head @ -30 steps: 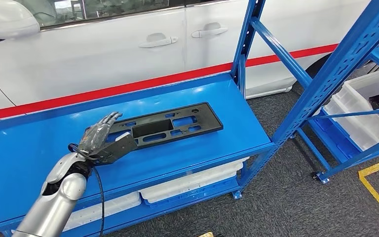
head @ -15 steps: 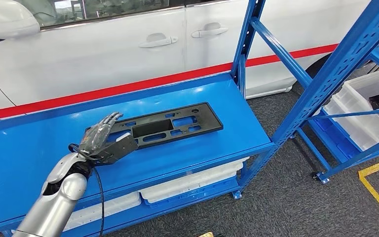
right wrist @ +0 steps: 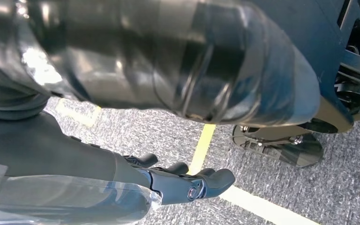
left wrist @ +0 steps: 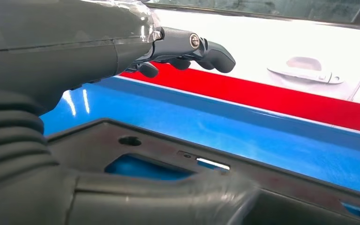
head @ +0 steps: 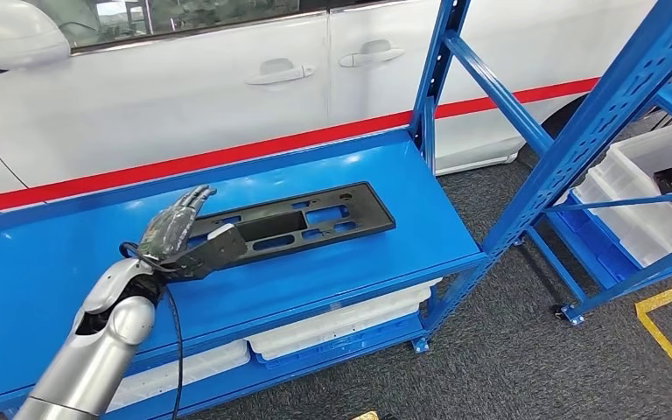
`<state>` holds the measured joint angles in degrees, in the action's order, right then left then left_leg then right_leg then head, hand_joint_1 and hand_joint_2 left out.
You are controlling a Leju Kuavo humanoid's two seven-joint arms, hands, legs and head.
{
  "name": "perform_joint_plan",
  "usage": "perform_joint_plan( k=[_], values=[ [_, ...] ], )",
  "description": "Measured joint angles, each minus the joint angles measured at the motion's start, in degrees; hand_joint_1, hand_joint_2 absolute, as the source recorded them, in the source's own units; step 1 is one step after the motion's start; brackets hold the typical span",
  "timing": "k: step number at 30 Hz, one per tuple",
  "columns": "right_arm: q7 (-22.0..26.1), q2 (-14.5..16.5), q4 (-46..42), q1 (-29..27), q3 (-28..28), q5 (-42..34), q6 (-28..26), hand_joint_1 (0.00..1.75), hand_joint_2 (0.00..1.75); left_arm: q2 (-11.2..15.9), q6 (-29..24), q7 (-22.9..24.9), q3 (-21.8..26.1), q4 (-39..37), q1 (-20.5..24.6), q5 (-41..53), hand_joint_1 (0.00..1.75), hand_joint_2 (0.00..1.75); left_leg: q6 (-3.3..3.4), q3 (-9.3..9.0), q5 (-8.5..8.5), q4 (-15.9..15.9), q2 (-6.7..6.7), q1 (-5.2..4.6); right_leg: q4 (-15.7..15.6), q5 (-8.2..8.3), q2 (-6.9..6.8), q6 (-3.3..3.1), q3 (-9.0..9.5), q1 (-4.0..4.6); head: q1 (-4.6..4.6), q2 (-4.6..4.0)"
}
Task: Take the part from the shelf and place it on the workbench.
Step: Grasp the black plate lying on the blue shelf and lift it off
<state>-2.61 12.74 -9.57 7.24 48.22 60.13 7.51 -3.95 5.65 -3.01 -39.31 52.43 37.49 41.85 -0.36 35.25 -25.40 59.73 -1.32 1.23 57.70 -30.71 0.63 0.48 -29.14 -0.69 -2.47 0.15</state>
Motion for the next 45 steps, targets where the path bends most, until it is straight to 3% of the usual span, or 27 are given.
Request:
perform_joint_plan(
  k=[19, 33, 37, 45],
  values=[
    [-0.1, 0.0, 0.0, 0.1, -0.1, -0.3, -0.1, 0.0, 0.0, -0.1, 0.2, -0.8, -0.2, -0.1, -0.9, -0.5, 0.0, 0.0, 0.0, 0.01, 0.0, 0.0, 0.0, 0.0, 0.0, 0.0, 0.0, 0.0, -0.01, 0.0, 0.0, 0.01],
    [-0.2, 0.0, 0.0, 0.2, -0.6, -0.2, 0.0, 0.0, 0.0, -1.9, 0.9, -1.8, -1.5, -1.9, -1.2, -0.7, 0.0, 0.0, 0.0, 0.01, 0.0, 0.0, 0.0, -0.01, 0.0, 0.0, 0.0, 0.0, -0.01, 0.0, 0.0, 0.01],
    [-0.4, 0.0, 0.0, 0.3, -0.7, -0.2, 0.1, 0.0, 0.0, -2.2, 0.9, -1.9, -1.6, -2.3, -1.2, -0.7, 0.0, 1.75, 0.0, 0.01, 0.0, 0.0, 0.0, -0.01, 0.0, 0.0, 0.0, 0.0, -0.01, 0.0, 0.0, 0.01],
    [-0.6, 0.0, 0.0, 0.3, -0.9, -0.2, 0.1, 0.0, 0.0, -2.5, 1.0, -1.9, -1.8, -3.5, -1.2, -0.8, 0.0, 1.75, 0.0, 0.01, 0.0, 0.0, 0.0, -0.01, 0.0, 0.0, 0.0, 0.0, -0.01, 0.0, 0.0, 0.0]
  ],
)
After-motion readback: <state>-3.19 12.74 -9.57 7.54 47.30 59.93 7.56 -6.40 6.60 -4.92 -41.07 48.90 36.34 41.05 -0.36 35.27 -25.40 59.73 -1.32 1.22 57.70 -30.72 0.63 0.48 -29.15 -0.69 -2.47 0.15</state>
